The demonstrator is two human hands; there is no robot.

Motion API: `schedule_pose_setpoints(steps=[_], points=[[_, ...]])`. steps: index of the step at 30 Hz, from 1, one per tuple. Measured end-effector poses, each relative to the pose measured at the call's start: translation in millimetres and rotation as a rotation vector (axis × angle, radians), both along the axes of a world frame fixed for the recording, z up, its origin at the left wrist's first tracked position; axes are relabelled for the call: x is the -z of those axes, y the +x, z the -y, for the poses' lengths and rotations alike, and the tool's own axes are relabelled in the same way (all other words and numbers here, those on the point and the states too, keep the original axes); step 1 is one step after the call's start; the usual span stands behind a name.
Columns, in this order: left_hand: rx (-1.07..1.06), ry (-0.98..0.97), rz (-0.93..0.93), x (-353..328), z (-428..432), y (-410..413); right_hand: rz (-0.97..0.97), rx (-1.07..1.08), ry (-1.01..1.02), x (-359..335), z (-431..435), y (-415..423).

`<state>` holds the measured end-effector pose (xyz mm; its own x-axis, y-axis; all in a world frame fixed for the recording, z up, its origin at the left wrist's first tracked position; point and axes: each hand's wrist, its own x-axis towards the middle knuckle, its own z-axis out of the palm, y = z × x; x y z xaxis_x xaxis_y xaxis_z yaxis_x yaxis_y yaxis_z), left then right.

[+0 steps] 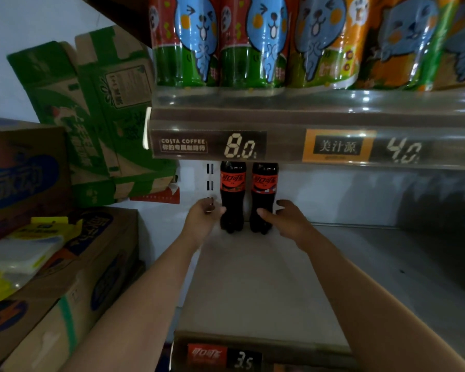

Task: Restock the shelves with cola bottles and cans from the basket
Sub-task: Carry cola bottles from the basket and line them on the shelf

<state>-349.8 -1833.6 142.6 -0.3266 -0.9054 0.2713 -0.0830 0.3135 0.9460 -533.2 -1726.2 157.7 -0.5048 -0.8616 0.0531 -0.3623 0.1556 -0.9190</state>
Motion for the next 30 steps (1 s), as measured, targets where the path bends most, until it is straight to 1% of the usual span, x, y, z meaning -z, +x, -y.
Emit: schedule_pose_setpoints(steps=[2, 3, 5, 8, 10, 13, 16, 20, 23, 25, 27, 28, 29, 30], points=[[0.006, 0.073, -0.071, -4.0, -11.7, 10.1, 0.019, -0.014, -0.001, -1.7, -10.0, 0.8], [0.011, 0.083, -0.074, -5.0, -17.9, 14.4, 0.013, -0.005, -0.011, -1.6, -14.9, 1.9], [-0.003, 0.067, -0.062, -7.4, -33.8, 20.8, 0.004, 0.041, -0.060, 0.8, -23.9, 6.5], [-0.044, 0.048, -0.092, -11.0, -62.9, 27.0, 0.011, 0.098, -0.181, 4.4, -41.4, 22.2], [-0.074, 0.023, -0.114, -11.5, -88.5, 31.9, 0.019, 0.093, -0.230, 6.9, -58.3, 35.9], [-0.075, 0.030, -0.147, -6.3, -130.7, 38.7, 0.014, 0.058, -0.232, 6.7, -90.8, 58.4], [-0.102, 0.023, -0.162, 3.8, -172.8, 50.5, -0.068, 0.056, -0.247, 7.8, -132.5, 82.0], [-0.103, 0.002, -0.229, 7.3, -228.0, 84.9, -0.122, 0.205, -0.368, 3.5, -202.1, 118.0], [-0.064, -0.001, -0.295, 6.5, -270.6, 106.3, -0.085, 0.253, -0.420, 1.9, -253.1, 145.7], [-0.022, 0.034, -0.333, 8.1, -303.2, 119.2, -0.048, 0.270, -0.440, 6.0, -289.8, 168.6], [0.021, 0.059, -0.329, 12.9, -343.1, 135.2, -0.022, 0.297, -0.439, 14.1, -334.0, 194.9], [0.030, 0.045, -0.332, 13.3, -348.5, 138.9, -0.006, 0.301, -0.442, 16.1, -338.3, 201.2], [0.068, 0.056, -0.324, 17.4, -379.6, 152.7, -0.001, 0.326, -0.431, 19.1, -371.7, 217.9], [0.069, 0.049, -0.316, 19.7, -390.5, 159.7, 0.022, 0.331, -0.432, 20.7, -381.4, 226.5]])
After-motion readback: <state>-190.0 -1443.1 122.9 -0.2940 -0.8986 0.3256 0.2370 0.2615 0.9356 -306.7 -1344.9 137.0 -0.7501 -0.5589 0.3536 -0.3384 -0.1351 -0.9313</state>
